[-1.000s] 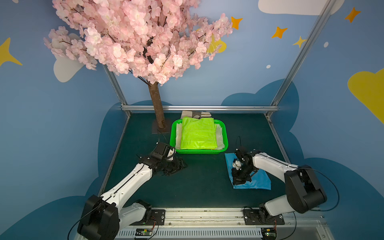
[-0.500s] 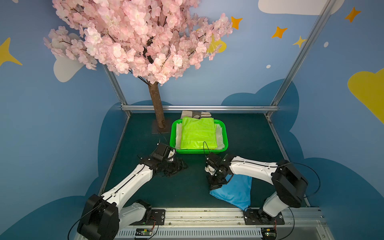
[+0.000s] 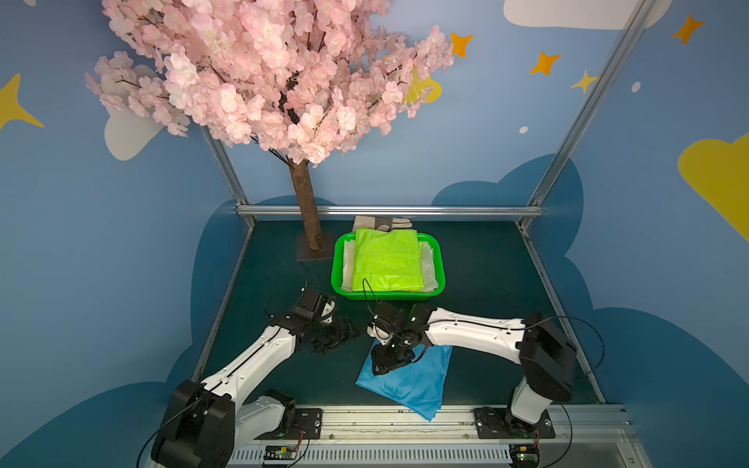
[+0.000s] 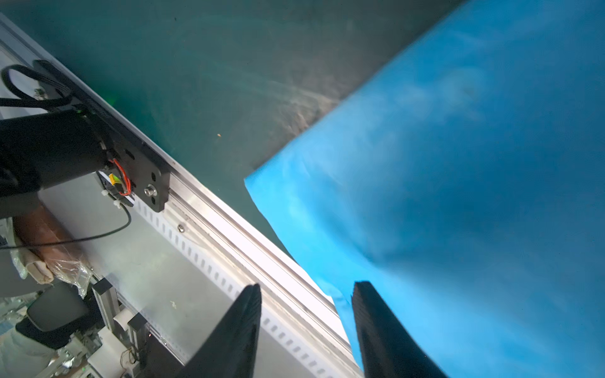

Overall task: Put the folded raincoat in the basket
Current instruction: Move the raincoat to the center of the board.

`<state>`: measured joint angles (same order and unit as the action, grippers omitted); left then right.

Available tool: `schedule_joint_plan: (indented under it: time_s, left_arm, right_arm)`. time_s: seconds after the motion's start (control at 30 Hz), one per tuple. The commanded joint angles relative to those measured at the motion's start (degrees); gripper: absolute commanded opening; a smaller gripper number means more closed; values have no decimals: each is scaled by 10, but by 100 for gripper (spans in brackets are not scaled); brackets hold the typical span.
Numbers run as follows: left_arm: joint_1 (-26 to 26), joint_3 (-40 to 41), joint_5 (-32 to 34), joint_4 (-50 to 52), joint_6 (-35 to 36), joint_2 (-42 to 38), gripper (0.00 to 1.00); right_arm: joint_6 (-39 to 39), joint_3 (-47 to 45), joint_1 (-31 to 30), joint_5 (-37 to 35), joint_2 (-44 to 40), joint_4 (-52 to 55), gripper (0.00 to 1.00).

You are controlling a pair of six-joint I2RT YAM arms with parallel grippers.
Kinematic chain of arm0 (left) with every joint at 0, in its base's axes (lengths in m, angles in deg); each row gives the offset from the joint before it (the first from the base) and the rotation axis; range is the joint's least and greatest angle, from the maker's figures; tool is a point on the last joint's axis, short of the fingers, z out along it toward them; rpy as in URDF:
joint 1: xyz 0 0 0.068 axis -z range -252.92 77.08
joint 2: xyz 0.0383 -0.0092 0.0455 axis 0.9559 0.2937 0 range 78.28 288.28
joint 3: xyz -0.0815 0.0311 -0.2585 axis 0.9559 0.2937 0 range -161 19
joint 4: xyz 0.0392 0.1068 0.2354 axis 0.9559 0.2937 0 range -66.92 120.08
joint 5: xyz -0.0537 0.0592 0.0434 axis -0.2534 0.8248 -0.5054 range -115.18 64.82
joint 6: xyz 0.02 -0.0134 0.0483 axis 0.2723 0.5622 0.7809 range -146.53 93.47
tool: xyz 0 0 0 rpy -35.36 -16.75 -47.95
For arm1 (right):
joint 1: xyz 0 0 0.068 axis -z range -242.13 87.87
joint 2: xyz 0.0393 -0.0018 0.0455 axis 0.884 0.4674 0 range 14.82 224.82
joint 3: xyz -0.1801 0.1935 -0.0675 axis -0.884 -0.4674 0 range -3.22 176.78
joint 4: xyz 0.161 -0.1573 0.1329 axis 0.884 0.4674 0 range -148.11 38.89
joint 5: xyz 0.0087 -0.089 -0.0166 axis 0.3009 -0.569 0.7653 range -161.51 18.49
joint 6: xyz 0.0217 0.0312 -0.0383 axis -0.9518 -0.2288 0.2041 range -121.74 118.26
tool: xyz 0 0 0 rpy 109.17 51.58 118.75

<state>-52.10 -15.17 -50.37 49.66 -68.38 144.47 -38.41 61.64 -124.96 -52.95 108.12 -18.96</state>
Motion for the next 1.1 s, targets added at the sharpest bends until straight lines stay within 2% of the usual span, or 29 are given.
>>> schedule_joint_plan:
  time_s: [0.0,0.13,0.17,0.2,0.23,0.37,0.5,0.6,0.67,0.73,0.8,0.87,0.93,1.07]
  left_arm:
    - [12,6,-49,-59,-2,21,76]
    - [42,-3,-46,-79,0,63,76]
    - [49,-5,-45,-85,-1,73,75]
    - [56,-7,-44,-90,-1,81,75]
    - [60,-7,-41,-94,-3,88,75]
    - [69,-5,-37,-109,-6,110,75]
    - [74,-5,-40,-111,-4,134,75]
    - [77,-4,-37,-111,-6,139,74]
    - [77,-2,-30,-108,-7,134,74]
    - [77,-1,-23,-102,-8,127,74]
    - [77,-1,-10,-89,-7,120,74]
    - [75,-3,11,-68,-4,111,74]
    - [73,-2,30,-52,-2,105,74]
    - [64,0,73,-21,-7,95,74]
  right_arm:
    - [-9,-83,79,-31,-112,29,53]
    - [-31,-191,185,-52,-223,61,57]
    - [-48,-215,203,-67,-246,64,61]
    - [-53,-238,216,-78,-267,61,71]
    - [-49,-255,225,-81,-282,54,75]
    - [-51,-314,246,-76,-307,12,75]
    - [-65,-319,255,-61,-269,-6,69]
    - [-27,-302,262,6,-206,-33,65]
    - [-11,-289,259,46,-156,-69,59]
    - [-15,-281,258,75,-119,-112,48]
    - [-13,-258,249,66,-96,-121,42]
    - [4,-212,239,54,-73,-113,40]
    - [24,-171,235,70,-45,-112,40]
    - [87,-94,228,84,6,-88,45]
